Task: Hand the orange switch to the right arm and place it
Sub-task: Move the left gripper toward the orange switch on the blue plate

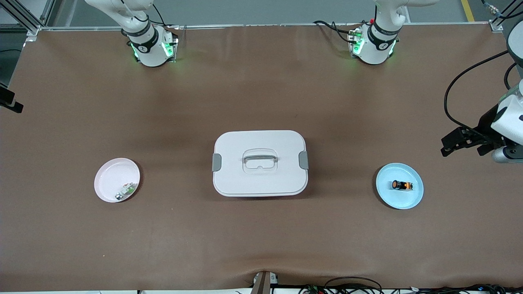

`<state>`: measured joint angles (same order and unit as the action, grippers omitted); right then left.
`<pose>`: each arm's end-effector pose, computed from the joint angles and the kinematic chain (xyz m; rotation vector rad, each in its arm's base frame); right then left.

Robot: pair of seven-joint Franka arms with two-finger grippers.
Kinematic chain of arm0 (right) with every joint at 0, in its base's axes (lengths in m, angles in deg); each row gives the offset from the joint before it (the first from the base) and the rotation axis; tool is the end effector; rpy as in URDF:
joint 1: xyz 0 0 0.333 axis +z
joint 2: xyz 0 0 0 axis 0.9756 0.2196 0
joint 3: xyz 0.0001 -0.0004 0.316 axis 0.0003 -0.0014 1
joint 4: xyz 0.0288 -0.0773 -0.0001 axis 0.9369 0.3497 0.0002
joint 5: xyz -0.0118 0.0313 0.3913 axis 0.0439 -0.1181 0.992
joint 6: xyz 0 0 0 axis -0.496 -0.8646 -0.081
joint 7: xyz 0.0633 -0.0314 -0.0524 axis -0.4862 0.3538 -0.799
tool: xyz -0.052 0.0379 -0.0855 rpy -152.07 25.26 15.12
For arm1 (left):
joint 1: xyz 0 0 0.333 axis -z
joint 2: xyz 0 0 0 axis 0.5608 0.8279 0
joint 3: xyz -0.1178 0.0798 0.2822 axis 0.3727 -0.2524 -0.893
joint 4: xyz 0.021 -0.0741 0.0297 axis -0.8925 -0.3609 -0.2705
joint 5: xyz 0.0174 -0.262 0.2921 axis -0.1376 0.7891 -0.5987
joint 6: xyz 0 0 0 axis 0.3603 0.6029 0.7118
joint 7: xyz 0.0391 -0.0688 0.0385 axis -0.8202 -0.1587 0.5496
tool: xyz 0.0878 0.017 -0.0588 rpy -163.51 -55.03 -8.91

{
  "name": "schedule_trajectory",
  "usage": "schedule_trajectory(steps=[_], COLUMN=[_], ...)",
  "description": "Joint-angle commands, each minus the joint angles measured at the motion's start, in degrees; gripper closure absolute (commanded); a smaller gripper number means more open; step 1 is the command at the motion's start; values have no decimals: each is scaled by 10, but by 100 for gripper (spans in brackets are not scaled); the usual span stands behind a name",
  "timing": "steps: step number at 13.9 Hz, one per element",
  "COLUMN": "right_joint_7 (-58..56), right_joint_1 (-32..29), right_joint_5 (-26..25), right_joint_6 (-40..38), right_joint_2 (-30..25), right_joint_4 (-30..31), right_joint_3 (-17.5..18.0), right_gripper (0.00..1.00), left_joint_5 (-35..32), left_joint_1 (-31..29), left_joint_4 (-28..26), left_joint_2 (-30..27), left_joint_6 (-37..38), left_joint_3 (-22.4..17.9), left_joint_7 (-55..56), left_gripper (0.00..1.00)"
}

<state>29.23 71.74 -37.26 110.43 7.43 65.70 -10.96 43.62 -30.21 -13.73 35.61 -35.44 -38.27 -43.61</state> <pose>0.5682 -0.0790 0.6726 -3.1008 0.0121 0.0204 0.6244 -0.0299 0.5827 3.1147 0.0304 0.2551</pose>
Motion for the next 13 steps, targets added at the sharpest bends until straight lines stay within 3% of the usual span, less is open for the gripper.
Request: schedule_trajectory(steps=[1, 13], right_joint_7=[-5, -6], right_joint_1=[7, 18], right_joint_5=[-12, -20], right_joint_6=[-3, -5], right_joint_2=[-17, -17], right_joint_4=[15, 15], right_joint_3=[0, 0], right_gripper=[0, 0], left_joint_5=[-10, -5], left_joint_1=[4, -8], left_joint_4=[13, 6], left_joint_2=[6, 36], left_joint_6=[4, 4], left_joint_3=[-2, -2], left_joint_7=[-5, -11], left_gripper=[0, 0])
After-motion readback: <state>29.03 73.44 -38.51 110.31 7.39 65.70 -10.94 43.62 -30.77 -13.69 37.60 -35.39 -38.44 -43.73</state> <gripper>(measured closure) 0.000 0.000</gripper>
